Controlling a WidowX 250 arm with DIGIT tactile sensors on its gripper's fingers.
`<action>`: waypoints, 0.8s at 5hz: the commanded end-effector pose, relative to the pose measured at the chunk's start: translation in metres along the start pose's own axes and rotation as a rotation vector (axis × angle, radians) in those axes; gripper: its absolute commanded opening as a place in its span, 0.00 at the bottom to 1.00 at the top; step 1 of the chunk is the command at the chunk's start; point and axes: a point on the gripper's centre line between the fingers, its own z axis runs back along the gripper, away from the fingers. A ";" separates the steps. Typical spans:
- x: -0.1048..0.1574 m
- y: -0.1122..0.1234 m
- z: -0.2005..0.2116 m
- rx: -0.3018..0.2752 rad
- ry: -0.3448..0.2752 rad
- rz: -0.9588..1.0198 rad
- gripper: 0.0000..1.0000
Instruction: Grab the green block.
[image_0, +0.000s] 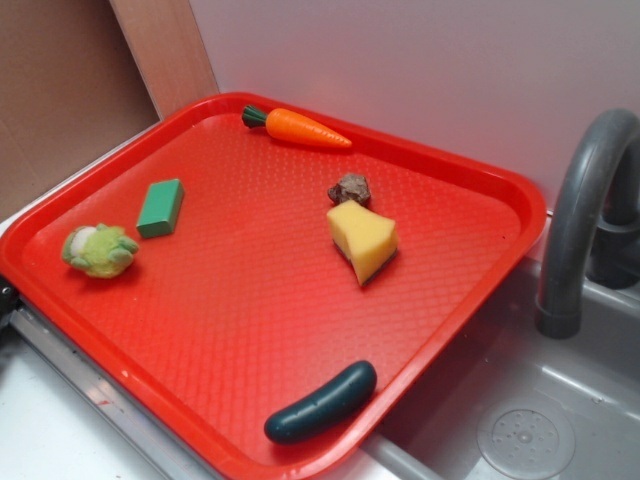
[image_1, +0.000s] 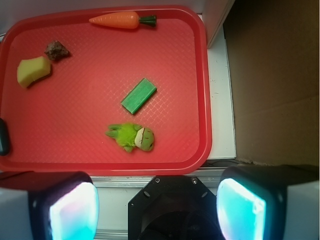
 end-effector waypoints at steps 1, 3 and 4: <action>0.000 0.000 0.000 0.000 0.000 0.000 1.00; 0.037 0.010 -0.004 0.025 -0.037 0.406 1.00; 0.055 0.015 -0.018 0.044 -0.042 0.632 1.00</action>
